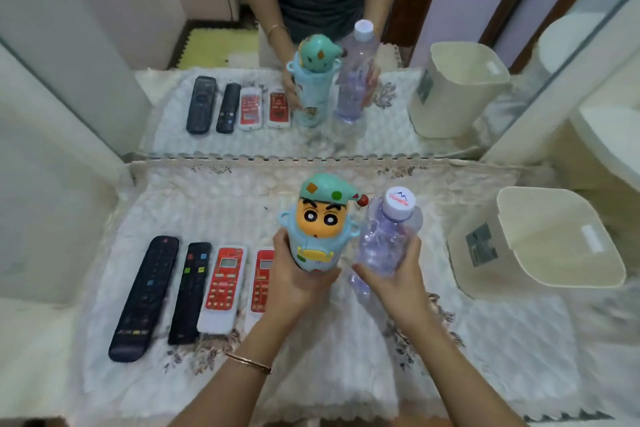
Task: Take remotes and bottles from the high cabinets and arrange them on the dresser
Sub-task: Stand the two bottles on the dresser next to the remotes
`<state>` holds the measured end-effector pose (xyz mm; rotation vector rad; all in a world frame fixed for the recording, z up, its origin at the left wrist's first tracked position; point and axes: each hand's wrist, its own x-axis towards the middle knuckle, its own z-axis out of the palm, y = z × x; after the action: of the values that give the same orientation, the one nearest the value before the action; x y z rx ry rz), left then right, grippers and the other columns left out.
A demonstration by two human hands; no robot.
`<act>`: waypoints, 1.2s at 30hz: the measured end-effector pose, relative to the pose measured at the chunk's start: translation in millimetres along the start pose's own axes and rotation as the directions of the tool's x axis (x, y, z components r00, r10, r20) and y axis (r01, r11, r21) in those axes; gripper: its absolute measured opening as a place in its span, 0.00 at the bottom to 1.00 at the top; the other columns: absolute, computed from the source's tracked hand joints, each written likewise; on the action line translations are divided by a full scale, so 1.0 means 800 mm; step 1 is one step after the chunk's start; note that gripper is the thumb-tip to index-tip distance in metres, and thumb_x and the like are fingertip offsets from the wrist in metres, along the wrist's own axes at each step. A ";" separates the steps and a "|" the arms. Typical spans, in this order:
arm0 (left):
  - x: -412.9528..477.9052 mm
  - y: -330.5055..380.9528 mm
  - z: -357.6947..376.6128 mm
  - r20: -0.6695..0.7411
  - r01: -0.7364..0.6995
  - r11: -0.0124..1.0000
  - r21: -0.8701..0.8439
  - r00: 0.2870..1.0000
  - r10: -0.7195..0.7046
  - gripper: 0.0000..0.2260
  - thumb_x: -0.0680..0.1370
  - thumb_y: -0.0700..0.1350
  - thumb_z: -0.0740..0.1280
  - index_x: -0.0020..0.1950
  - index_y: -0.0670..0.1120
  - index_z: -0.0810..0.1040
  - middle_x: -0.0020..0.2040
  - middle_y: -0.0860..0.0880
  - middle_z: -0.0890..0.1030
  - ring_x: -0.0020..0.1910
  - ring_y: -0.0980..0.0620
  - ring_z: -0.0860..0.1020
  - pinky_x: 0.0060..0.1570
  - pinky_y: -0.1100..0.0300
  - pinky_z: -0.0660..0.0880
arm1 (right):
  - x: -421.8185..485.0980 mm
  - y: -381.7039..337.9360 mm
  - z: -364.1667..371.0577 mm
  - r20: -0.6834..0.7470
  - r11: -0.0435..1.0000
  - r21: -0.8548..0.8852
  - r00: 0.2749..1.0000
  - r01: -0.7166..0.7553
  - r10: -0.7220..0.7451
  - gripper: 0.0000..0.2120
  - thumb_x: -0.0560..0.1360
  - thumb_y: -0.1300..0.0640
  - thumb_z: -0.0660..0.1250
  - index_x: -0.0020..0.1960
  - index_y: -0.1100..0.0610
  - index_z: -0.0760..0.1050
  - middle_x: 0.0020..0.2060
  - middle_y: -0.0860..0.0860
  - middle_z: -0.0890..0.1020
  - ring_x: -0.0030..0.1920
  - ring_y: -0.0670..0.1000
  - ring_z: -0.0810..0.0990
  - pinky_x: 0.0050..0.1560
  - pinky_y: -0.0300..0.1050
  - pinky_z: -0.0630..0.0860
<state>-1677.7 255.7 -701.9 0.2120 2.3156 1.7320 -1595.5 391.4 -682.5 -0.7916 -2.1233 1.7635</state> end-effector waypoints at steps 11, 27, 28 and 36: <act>-0.008 -0.042 -0.015 0.149 0.051 0.989 0.141 0.986 -0.073 0.38 0.59 0.55 0.74 0.60 0.32 0.70 0.54 0.47 0.81 0.51 0.62 0.79 0.46 0.70 0.76 | -0.004 0.032 -0.017 0.179 1.000 -0.029 0.984 0.004 0.001 0.38 0.68 0.70 0.72 0.66 0.48 0.54 0.60 0.38 0.70 0.54 0.25 0.72 0.50 0.20 0.71; -0.027 -0.016 -0.009 0.011 -0.079 0.996 0.049 0.997 0.078 0.29 0.62 0.34 0.78 0.50 0.56 0.67 0.46 0.62 0.75 0.43 0.77 0.76 0.40 0.78 0.74 | -0.019 0.037 -0.010 0.028 0.986 -0.166 1.000 -0.003 0.007 0.31 0.65 0.63 0.76 0.62 0.50 0.65 0.53 0.45 0.74 0.49 0.35 0.74 0.44 0.25 0.69; -0.026 -0.017 -0.010 0.016 -0.080 0.995 0.055 0.997 0.079 0.29 0.62 0.35 0.79 0.50 0.57 0.67 0.47 0.62 0.75 0.44 0.76 0.76 0.41 0.77 0.74 | -0.019 0.038 -0.009 0.022 0.986 -0.167 1.000 -0.005 0.009 0.32 0.65 0.63 0.76 0.62 0.51 0.65 0.55 0.48 0.75 0.51 0.41 0.75 0.45 0.28 0.69; -0.033 -0.016 -0.017 0.003 -0.041 0.999 0.013 0.999 0.041 0.30 0.63 0.38 0.79 0.61 0.40 0.71 0.55 0.47 0.80 0.53 0.53 0.80 0.52 0.61 0.79 | -0.015 0.028 -0.003 0.041 0.982 -0.189 0.999 0.019 -0.012 0.30 0.66 0.62 0.75 0.54 0.43 0.61 0.47 0.40 0.73 0.45 0.38 0.75 0.40 0.24 0.71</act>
<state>-1656.0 233.2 -707.6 0.2657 2.3370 1.7356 -1578.6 389.2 -702.1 -0.7900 -2.3432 1.5985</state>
